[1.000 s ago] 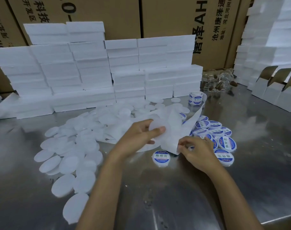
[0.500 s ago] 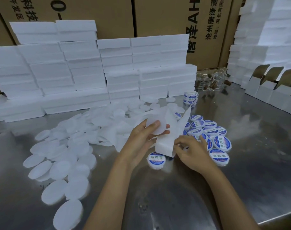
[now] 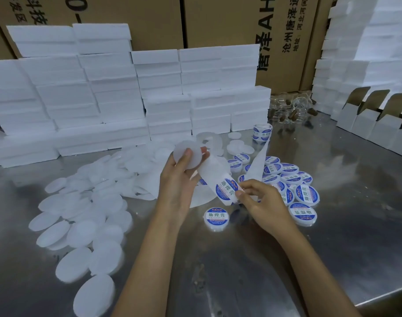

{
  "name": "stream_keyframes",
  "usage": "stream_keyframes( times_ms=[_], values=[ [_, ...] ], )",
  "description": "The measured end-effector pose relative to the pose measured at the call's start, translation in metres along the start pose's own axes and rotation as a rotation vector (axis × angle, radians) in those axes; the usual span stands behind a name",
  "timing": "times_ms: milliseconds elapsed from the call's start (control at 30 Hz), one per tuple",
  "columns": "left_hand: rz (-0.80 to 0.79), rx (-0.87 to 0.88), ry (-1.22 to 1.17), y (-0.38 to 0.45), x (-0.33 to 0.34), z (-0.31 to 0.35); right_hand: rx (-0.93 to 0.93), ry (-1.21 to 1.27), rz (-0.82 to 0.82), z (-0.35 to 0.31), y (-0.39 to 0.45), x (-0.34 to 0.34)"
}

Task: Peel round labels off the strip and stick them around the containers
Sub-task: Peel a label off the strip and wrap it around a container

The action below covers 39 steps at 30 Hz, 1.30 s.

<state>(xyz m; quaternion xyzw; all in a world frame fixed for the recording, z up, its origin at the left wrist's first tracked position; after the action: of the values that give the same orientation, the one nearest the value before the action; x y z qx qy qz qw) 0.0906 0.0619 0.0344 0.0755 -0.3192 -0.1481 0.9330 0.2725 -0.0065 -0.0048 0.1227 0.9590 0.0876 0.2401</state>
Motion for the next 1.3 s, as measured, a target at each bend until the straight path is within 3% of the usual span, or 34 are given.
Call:
stream_keyframes(
  times_ms=[200,300,567,967,1300],
  values=[
    [-0.08,-0.092,0.105,-0.007,0.014,-0.015,0.061,0.186,0.0,-0.004,-0.005,0.0],
    [-0.078,-0.18,0.071,-0.01,0.015,-0.024,-0.007,0.19,0.041,-0.007,-0.004,-0.001],
    [-0.097,-0.301,0.077,-0.014,0.014,-0.036,-0.413,-0.189,0.134,-0.034,-0.014,0.007],
    [-0.01,-0.319,0.017,-0.015,0.003,-0.042,-0.592,-0.339,0.342,-0.048,-0.026,0.004],
    [-0.053,-0.335,0.059,-0.017,0.005,-0.044,-0.521,-0.339,0.295,-0.043,-0.024,0.007]
  ],
)
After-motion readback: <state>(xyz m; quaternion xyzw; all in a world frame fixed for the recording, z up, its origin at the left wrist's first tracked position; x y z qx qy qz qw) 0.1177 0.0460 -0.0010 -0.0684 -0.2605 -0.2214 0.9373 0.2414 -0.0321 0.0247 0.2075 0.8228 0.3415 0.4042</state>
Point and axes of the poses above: each hand's wrist, its own y-axis towards the middle knuckle, its own x-axis out of the palm, z = x × y, the point moved 7 cm from there along y, towards the middle knuckle, and after that the axes turned 3 degrees about -z, right-handed, at the moved point
